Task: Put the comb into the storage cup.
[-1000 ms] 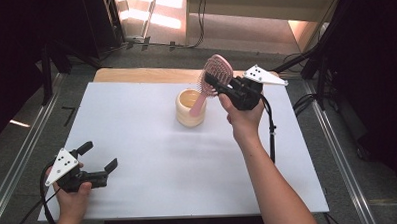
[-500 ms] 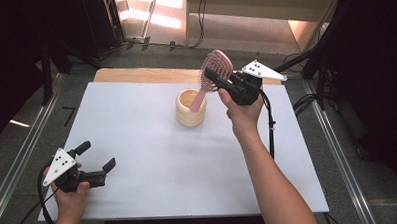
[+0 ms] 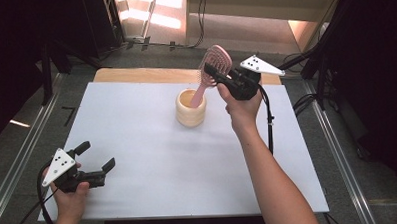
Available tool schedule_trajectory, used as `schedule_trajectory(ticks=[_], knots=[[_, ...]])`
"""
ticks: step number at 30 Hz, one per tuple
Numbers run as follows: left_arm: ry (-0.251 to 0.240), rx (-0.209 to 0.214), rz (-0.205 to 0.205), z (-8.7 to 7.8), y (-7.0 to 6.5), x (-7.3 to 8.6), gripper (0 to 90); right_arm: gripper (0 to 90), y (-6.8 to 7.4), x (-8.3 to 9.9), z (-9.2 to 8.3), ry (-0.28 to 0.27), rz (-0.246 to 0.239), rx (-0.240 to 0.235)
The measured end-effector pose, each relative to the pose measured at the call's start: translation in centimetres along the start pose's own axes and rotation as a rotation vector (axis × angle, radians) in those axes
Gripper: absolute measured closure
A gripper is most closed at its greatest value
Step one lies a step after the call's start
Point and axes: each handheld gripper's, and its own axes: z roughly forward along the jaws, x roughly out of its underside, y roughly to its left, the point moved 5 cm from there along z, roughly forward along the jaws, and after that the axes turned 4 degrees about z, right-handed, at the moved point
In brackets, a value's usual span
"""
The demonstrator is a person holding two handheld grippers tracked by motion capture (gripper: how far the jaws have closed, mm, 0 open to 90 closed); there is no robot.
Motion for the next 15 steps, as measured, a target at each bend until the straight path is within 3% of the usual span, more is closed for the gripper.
schedule_trajectory(ticks=[15], knots=[[-0.006,-0.005,-0.004,-0.2,0.2,-0.1,0.0,62.2,-0.8,0.7,1.9,0.018,0.000,0.012]])
